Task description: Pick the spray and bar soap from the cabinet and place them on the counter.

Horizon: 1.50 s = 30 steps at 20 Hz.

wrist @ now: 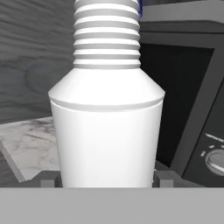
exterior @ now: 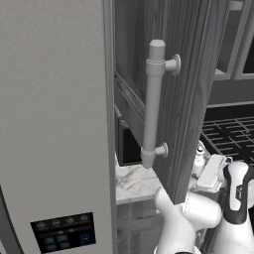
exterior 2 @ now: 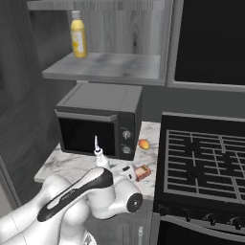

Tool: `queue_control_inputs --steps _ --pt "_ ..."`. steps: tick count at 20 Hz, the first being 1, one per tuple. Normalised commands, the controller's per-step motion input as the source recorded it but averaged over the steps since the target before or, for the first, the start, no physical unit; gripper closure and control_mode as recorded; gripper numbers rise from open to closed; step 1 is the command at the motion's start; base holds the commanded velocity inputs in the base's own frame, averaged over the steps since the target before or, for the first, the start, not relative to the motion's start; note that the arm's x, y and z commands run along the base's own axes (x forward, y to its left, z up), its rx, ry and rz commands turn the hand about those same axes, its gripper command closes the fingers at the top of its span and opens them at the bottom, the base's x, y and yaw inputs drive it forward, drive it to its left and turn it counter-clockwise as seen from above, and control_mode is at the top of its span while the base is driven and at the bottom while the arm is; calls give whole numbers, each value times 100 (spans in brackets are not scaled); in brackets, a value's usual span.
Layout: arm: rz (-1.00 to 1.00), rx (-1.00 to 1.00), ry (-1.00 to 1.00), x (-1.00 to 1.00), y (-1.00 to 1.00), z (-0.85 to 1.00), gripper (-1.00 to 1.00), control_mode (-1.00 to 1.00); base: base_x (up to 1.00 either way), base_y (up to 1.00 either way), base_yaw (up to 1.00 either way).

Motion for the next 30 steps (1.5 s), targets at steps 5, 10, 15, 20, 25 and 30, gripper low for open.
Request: queue_control_inputs --steps 5,10,15,20,25,30 --pt "5 1 -2 18 -8 -20 100 -100 0 0 0" --pt "5 1 -2 17 -8 -20 100 -100 0 0 0" --pt "5 1 -1 17 -7 -20 100 -100 0 0 0" --pt "5 1 -1 18 -6 -20 100 -100 0 0 0" --pt "5 1 -1 17 -7 -18 100 -100 0 0 0" --pt "5 0 -1 16 -6 -18 100 -100 0 0 0"
